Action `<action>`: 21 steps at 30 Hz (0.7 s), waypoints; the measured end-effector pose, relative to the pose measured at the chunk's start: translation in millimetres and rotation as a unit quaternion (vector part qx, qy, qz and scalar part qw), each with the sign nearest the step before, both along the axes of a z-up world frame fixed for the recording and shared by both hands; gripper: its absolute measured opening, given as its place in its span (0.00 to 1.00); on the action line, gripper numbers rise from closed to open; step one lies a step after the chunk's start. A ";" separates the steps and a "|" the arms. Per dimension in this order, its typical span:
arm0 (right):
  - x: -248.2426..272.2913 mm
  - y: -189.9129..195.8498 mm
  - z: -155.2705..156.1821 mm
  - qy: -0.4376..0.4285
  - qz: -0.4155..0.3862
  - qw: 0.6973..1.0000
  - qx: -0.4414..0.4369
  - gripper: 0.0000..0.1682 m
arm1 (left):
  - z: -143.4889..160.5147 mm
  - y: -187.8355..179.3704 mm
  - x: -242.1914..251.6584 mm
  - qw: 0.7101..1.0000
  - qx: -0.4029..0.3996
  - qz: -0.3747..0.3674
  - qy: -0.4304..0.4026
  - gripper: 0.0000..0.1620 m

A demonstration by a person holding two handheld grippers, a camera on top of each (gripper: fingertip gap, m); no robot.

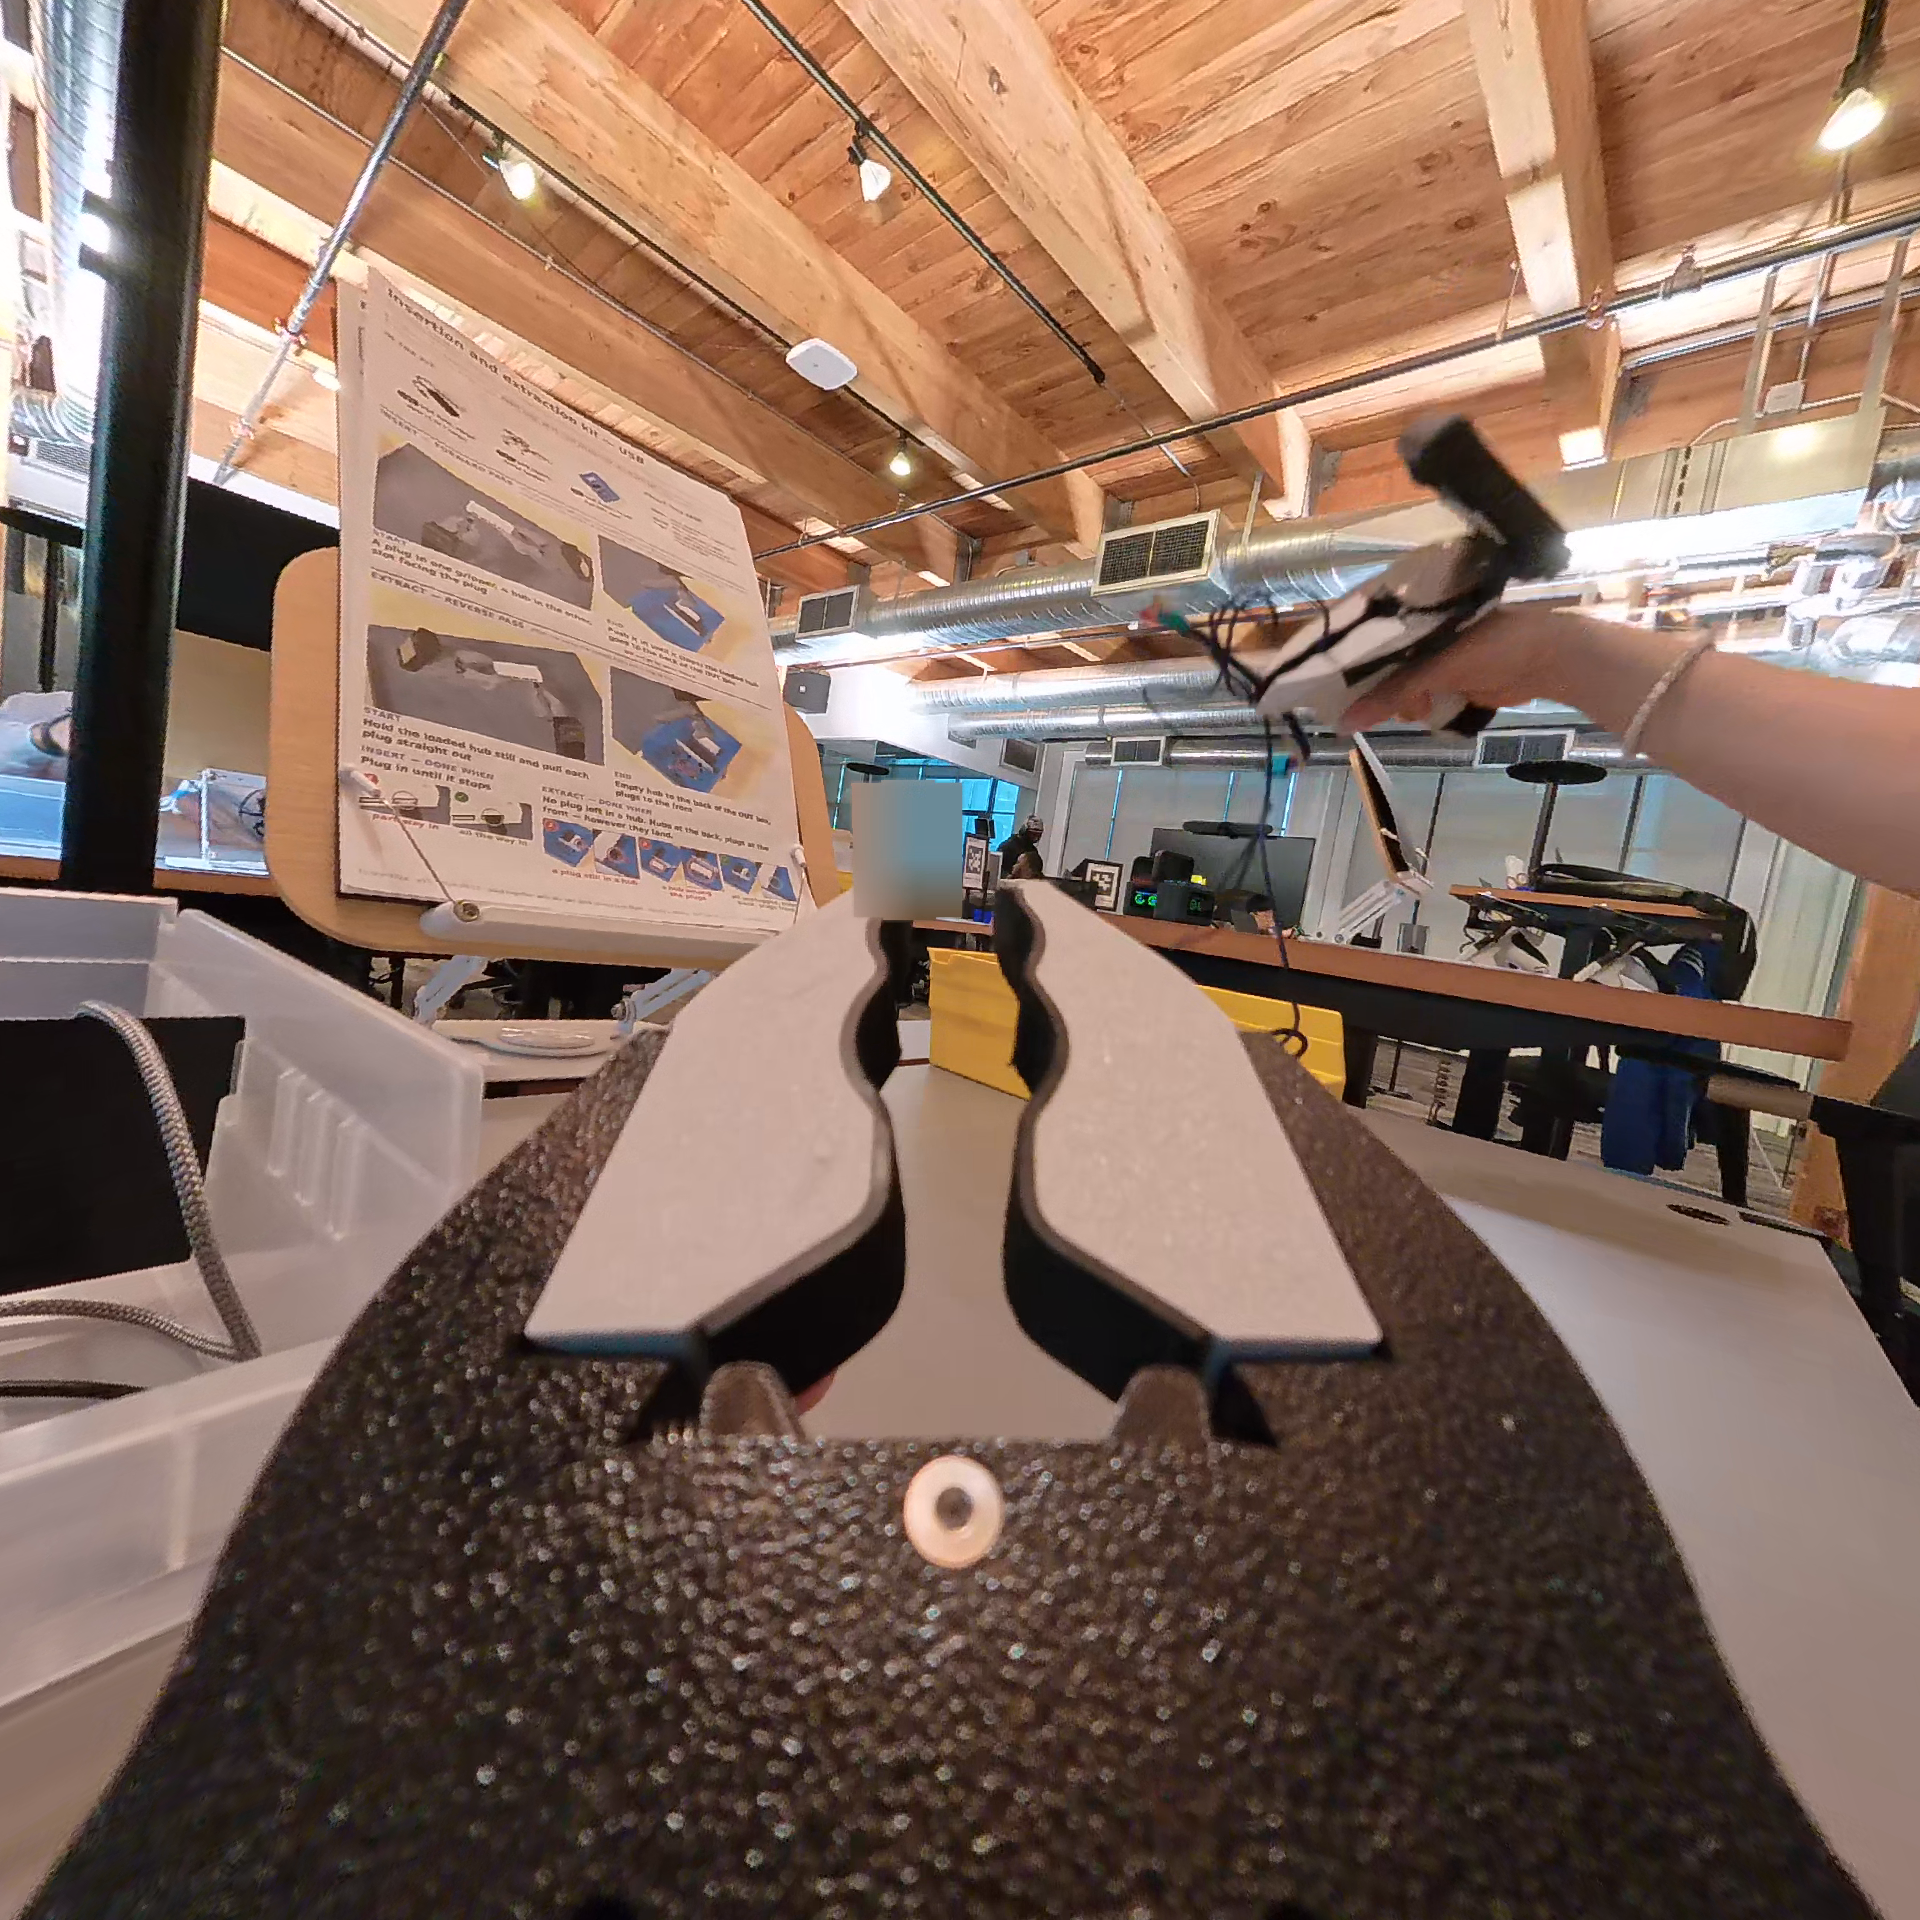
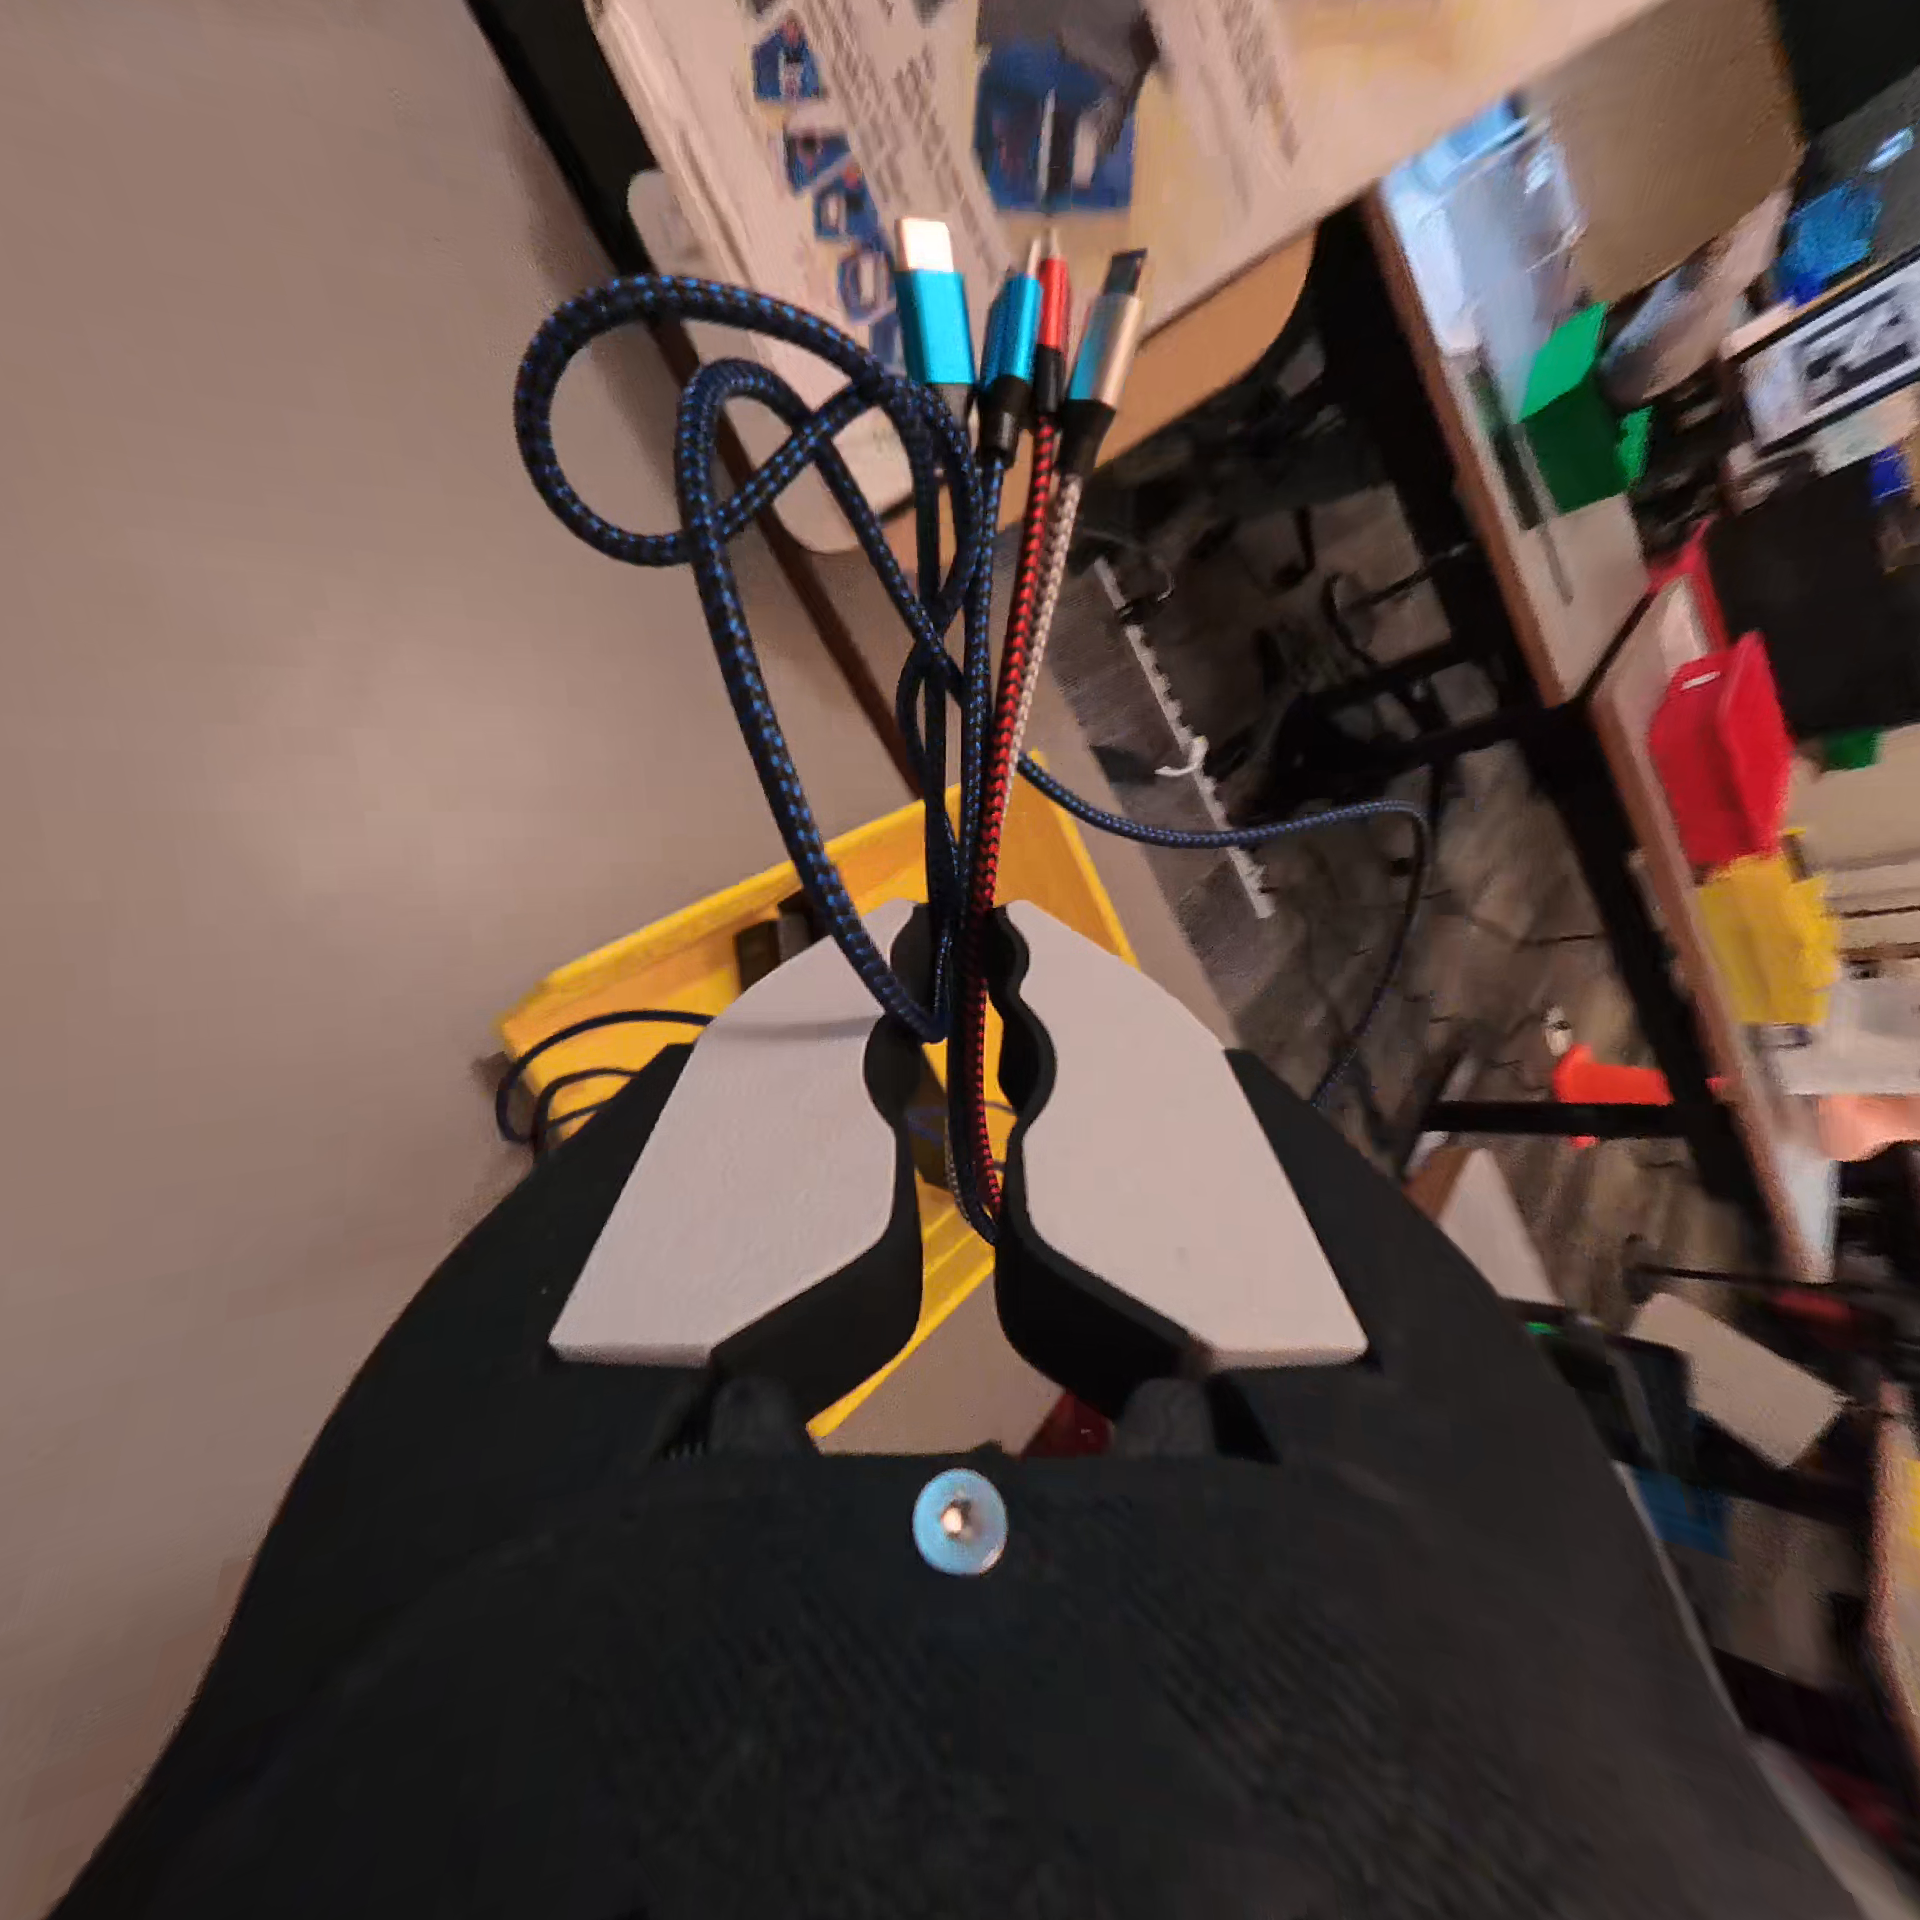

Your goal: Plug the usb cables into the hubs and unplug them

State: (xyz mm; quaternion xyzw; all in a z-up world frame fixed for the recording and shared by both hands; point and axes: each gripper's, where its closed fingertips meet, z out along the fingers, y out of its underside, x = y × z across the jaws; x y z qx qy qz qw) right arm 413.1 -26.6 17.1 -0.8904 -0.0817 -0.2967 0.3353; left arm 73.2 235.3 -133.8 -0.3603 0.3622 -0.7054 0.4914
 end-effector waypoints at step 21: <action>-29.2 -30.3 -107.6 0.417 0.015 0.905 -0.083 0.06 | 0.1 -0.3 1.1 1.000 -0.006 -0.010 -0.001 0.10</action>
